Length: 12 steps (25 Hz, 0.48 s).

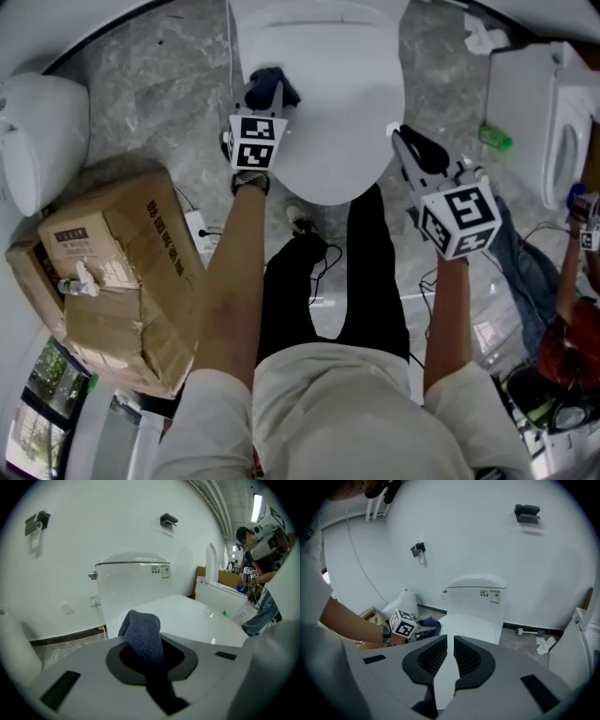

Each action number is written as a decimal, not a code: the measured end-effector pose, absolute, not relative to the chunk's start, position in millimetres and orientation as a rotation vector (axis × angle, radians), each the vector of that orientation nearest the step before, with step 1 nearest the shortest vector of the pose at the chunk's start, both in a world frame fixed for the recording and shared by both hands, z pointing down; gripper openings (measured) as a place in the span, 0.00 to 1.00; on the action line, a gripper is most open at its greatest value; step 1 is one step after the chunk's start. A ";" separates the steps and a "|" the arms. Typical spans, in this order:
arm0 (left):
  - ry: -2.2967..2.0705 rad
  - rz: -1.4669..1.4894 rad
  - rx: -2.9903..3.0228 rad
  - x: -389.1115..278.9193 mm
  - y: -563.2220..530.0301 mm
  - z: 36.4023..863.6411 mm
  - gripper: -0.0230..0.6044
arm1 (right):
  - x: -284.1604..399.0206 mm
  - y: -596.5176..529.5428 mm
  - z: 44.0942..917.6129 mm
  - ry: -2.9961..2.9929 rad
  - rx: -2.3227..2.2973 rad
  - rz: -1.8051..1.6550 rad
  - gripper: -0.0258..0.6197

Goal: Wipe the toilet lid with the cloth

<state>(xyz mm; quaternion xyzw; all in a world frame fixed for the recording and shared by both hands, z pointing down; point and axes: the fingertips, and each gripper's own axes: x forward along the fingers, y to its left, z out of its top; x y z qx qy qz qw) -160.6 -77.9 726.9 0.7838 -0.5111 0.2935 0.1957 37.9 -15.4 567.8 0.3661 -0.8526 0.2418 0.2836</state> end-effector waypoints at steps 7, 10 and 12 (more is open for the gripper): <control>-1.401 0.791 2.090 -190.8 -45.4 732.0 0.11 | 20.7 -0.9 548.6 -2.320 0.970 0.625 0.14; -1.384 0.817 2.071 -182.9 -31.0 734.7 0.11 | 27.1 8.9 544.4 -2.315 0.949 0.641 0.14; -1.413 0.823 2.045 -178.3 -30.2 734.8 0.11 | 34.4 12.0 543.6 -2.316 0.924 0.641 0.14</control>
